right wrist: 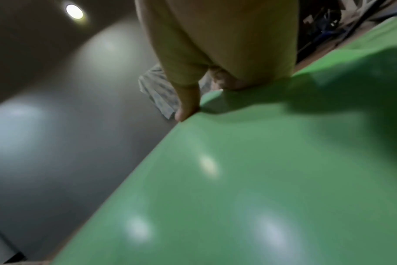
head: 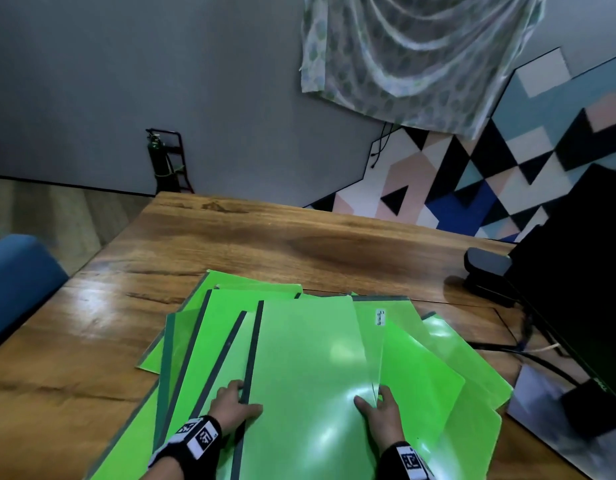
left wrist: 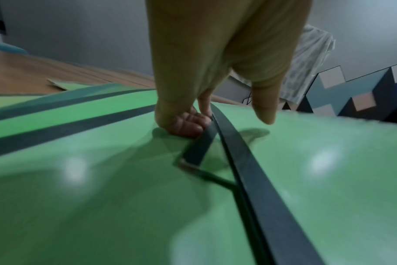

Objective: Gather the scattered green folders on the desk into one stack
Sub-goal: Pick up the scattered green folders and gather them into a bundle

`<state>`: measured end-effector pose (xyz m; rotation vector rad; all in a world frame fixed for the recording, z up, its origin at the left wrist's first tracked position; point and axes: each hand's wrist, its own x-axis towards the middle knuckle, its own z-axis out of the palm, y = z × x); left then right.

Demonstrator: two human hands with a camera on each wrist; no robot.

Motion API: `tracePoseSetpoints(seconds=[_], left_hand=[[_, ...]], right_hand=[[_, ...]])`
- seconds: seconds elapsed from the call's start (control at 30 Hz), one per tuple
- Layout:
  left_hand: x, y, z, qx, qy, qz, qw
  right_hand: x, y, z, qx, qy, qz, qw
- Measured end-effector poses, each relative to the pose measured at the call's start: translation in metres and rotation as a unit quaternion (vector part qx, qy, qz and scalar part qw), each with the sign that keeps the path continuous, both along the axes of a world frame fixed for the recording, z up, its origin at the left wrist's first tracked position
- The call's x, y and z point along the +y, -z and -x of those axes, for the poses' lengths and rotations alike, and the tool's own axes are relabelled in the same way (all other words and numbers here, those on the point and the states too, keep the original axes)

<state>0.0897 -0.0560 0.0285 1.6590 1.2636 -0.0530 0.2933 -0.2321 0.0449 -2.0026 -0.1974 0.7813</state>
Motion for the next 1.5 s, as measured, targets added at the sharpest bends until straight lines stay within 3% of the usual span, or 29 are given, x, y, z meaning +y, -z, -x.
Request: tracePoseSetpoints(seconds=[0.1, 0.17, 0.3, 0.37, 0.5, 0.57, 0.7, 0.77, 0.87, 0.93, 1.0, 1.07, 1.23, 1.4, 1.5], left_hand=[[0.003, -0.020, 0.005, -0.062, -0.024, 0.043, 0.997], [0.006, -0.045, 0.005, -0.152, -0.062, 0.019, 0.986], [0.012, -0.115, 0.005, -0.330, -0.124, -0.049, 0.934], [0.016, -0.144, 0.005, -0.402, -0.114, -0.064, 0.906], [0.021, -0.167, 0.013, -0.469, -0.106, -0.110, 0.870], [0.017, -0.164, 0.015, -0.473, -0.096, -0.094, 0.871], [0.005, -0.118, 0.019, -0.384, -0.113, -0.030, 0.916], [0.002, -0.103, 0.021, -0.373, -0.115, -0.007, 0.920], [0.012, -0.103, 0.027, -0.368, -0.142, -0.042, 0.918], [0.025, -0.107, 0.038, -0.346, -0.184, -0.071, 0.917], [0.038, -0.114, 0.056, -0.330, -0.239, -0.097, 0.908], [0.048, -0.117, 0.073, -0.296, -0.280, -0.110, 0.907], [0.049, -0.123, 0.095, -0.277, -0.328, -0.114, 0.896], [0.035, -0.134, 0.103, -0.268, -0.345, -0.141, 0.888], [0.046, -0.124, 0.113, -0.276, -0.353, -0.133, 0.884]], right_hand=[[0.003, -0.028, 0.008, -0.007, -0.014, -0.117, 0.993], [0.005, -0.044, 0.010, -0.016, -0.013, -0.169, 0.985], [0.014, -0.093, 0.007, -0.031, -0.001, -0.259, 0.965], [0.020, -0.116, 0.005, -0.046, -0.031, -0.296, 0.953], [0.032, -0.126, 0.010, -0.080, -0.054, -0.326, 0.940], [0.032, -0.118, 0.020, -0.083, -0.054, -0.322, 0.941], [0.027, -0.092, 0.037, -0.078, -0.055, -0.266, 0.959], [0.026, -0.081, 0.036, -0.070, -0.073, -0.184, 0.978], [0.016, -0.057, 0.024, -0.116, -0.099, -0.008, 0.988], [-0.002, -0.030, 0.004, -0.123, -0.011, 0.114, 0.986], [-0.027, -0.014, -0.007, -0.066, 0.090, 0.215, 0.970], [-0.042, -0.002, -0.010, -0.020, 0.134, 0.267, 0.954], [-0.034, 0.014, -0.011, 0.008, 0.128, 0.251, 0.959], [-0.021, 0.004, -0.011, -0.010, 0.104, 0.272, 0.957], [-0.012, 0.000, -0.011, -0.011, 0.112, 0.195, 0.974]])
